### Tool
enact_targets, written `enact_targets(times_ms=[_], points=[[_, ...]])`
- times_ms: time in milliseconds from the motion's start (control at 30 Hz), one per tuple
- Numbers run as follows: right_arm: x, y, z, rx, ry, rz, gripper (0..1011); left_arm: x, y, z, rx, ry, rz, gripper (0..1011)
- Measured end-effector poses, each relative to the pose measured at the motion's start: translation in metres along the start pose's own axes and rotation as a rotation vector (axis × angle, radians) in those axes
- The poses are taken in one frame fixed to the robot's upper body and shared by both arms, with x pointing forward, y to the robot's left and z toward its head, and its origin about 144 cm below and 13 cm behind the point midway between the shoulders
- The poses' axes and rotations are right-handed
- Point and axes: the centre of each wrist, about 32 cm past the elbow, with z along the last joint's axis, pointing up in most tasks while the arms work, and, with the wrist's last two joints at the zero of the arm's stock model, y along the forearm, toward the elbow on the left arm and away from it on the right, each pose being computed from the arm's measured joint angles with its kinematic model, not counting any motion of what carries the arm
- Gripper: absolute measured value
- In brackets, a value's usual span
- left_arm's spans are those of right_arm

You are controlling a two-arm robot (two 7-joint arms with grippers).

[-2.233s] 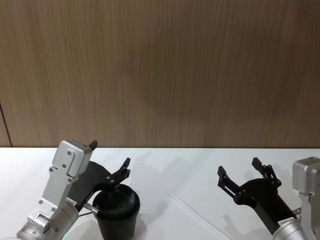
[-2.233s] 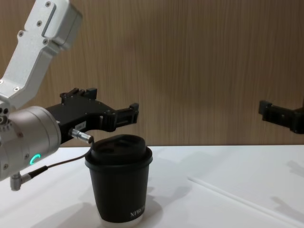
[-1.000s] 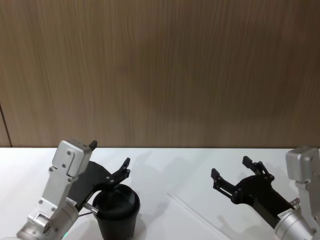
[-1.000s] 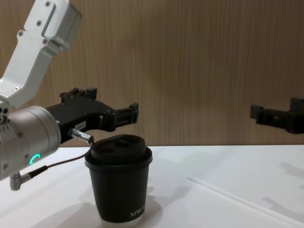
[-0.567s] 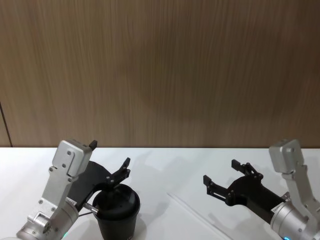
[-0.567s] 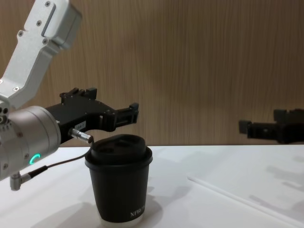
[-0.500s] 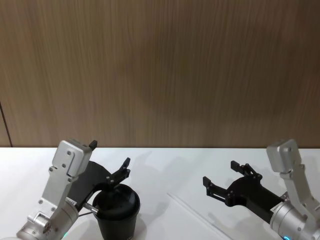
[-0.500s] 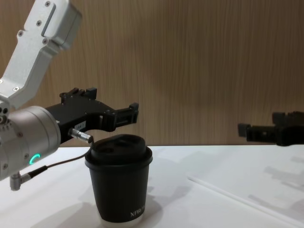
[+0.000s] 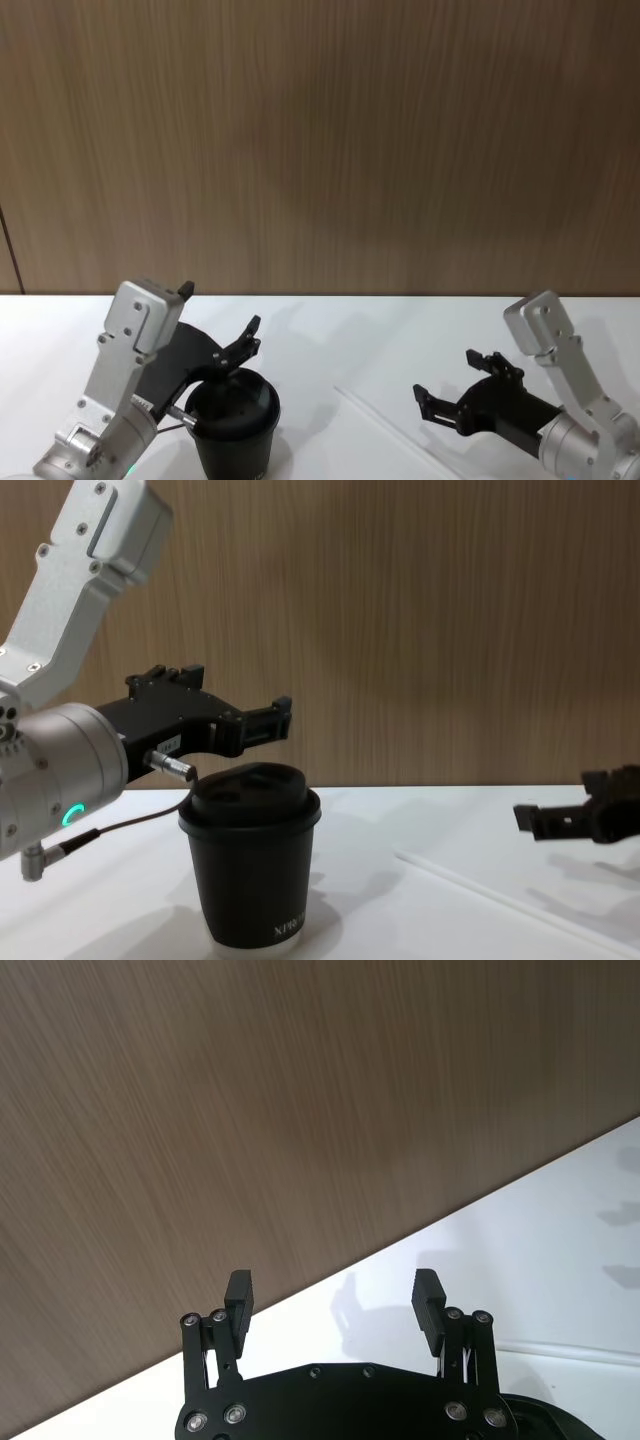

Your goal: Pick up the straw with one hand, pass it to the other hand, and insert it into the cup.

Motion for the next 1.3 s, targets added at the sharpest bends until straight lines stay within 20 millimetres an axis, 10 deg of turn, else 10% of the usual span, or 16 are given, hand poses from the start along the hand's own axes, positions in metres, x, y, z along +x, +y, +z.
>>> enact_targets(times_ms=[1300], points=[[0.008, -0.026, -0.007, -0.146, -0.113, 0.095, 1001, 0.000, 0.000, 0.000, 0.000, 0.000, 0.000, 1000]])
